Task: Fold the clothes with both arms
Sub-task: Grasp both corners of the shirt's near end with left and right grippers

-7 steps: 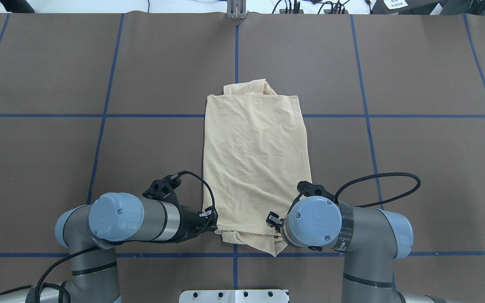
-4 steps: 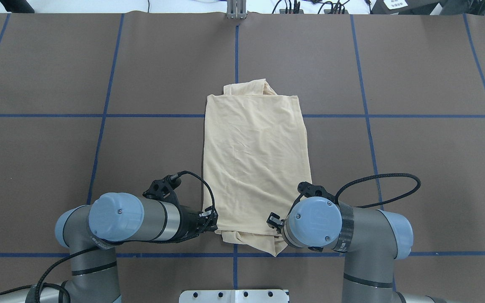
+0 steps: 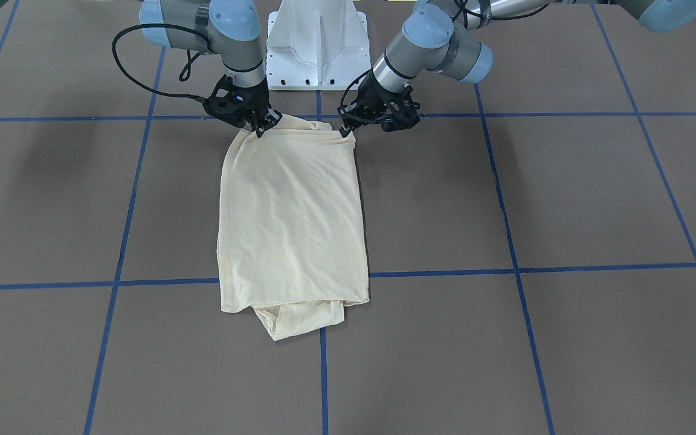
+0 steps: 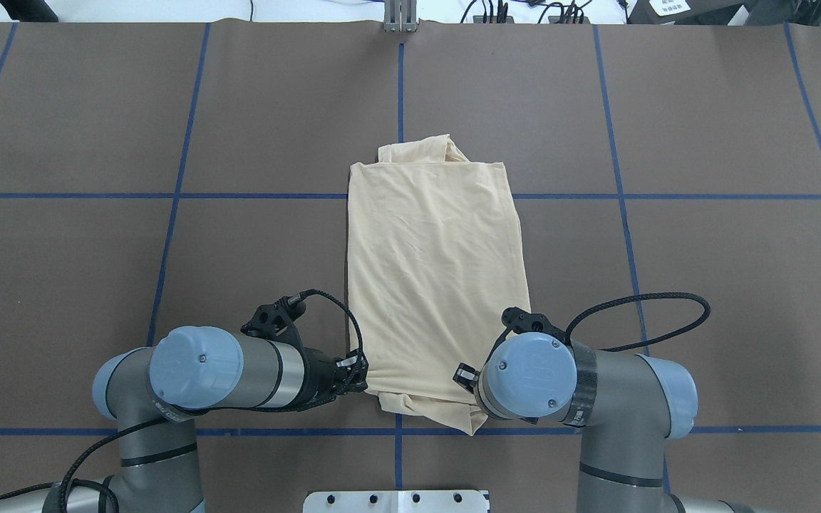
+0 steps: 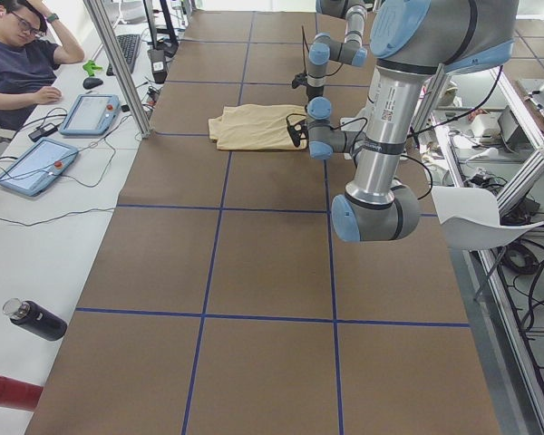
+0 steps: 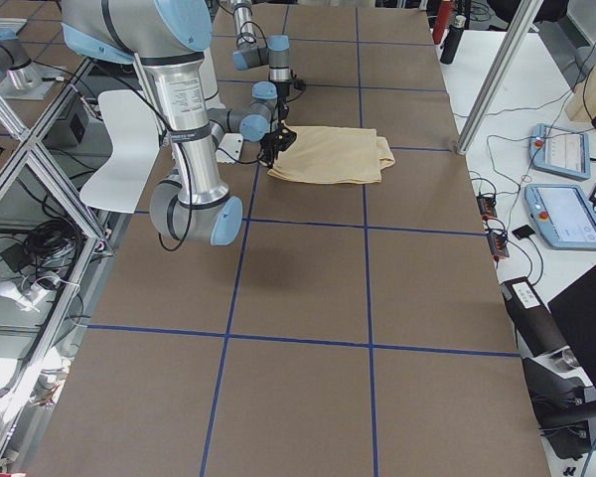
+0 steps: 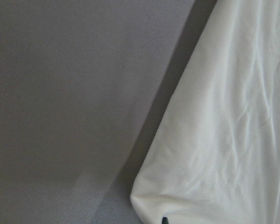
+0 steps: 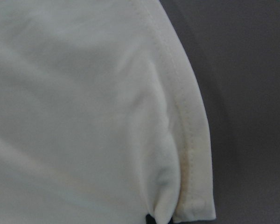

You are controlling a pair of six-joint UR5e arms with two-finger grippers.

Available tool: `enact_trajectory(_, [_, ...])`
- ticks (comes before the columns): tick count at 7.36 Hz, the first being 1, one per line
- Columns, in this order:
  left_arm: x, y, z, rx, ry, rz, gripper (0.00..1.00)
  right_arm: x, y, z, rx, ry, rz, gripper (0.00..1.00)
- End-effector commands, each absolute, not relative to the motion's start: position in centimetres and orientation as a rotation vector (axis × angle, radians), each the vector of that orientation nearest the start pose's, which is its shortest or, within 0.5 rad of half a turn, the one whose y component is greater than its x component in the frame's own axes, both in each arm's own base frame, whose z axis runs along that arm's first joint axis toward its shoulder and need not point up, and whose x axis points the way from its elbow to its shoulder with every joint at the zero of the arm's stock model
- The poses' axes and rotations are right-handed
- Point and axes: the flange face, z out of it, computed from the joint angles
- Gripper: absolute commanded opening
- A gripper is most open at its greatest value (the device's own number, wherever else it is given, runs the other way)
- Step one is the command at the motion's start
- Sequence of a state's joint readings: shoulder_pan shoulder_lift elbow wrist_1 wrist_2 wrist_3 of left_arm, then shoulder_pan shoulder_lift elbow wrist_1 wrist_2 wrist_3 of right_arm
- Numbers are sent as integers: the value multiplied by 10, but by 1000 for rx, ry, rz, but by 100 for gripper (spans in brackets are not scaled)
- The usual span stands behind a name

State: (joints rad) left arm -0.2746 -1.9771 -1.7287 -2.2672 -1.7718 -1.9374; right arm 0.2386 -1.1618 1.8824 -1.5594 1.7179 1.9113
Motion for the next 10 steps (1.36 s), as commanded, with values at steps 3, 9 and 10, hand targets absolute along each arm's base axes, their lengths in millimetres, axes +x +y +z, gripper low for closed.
enact_trajectory(3, [565,-277,270,-234,1274,-423,0,-545,-275,282,-205,-748,515,0])
enact_trajectory(9, [555,-221,243,-305,1284,-349,0,-541,-221,271,-348,-762,391,0])
enact_trajectory(10, [555,-219,242,-308,1285,-346,0,-541,-219,270,-364,-763,382,0])
